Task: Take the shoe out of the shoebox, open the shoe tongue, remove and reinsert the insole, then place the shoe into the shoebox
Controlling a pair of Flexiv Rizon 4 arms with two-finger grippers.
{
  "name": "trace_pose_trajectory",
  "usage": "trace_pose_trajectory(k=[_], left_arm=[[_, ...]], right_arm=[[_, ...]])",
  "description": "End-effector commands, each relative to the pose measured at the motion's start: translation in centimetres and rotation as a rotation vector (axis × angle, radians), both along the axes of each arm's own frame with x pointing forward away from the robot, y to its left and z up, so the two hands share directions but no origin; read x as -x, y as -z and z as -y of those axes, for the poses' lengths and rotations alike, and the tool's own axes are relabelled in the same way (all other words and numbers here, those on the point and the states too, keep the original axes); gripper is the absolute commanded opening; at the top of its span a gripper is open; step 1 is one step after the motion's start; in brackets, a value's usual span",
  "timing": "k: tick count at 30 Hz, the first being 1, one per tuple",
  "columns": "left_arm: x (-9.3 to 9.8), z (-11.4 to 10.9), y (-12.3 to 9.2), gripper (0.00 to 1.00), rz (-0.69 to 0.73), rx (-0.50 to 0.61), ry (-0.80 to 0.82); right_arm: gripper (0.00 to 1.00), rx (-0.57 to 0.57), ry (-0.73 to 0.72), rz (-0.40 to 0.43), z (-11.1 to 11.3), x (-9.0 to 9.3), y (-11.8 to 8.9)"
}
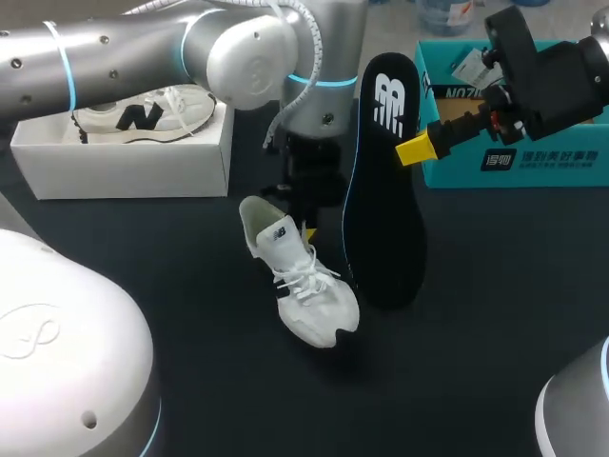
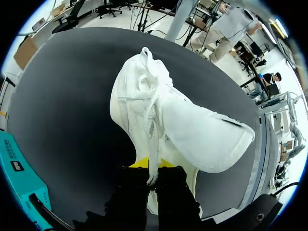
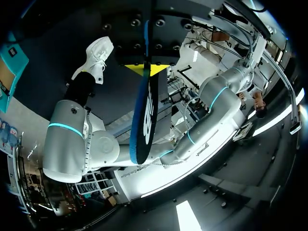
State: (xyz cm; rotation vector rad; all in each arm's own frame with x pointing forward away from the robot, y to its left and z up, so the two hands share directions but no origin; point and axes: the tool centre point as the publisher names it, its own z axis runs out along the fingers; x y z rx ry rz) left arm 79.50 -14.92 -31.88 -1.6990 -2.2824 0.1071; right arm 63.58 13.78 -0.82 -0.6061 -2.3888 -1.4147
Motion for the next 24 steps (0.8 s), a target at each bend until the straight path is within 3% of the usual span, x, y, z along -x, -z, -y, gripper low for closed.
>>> trace_pose_trajectory(k=[1,12,24], left_arm=[[-0.2,0.7,0.1,0.0,0.012,0.022,0.098],[-1.6,2.9,-0.6,0.0,0.065,0.064,0.253],[-1.3,5.3,0.3,0.0,0.075,0.063,0.371]], right_arm=[[0.0,0.002,-0.002,-0.001,-0.1,-0.1,0.0],[0.0,0.002,-0.002,-0.001,-0.1,-0.1,0.0],[0.0,0.002,-0.002,-0.001,-0.1,-0.1,0.0]])
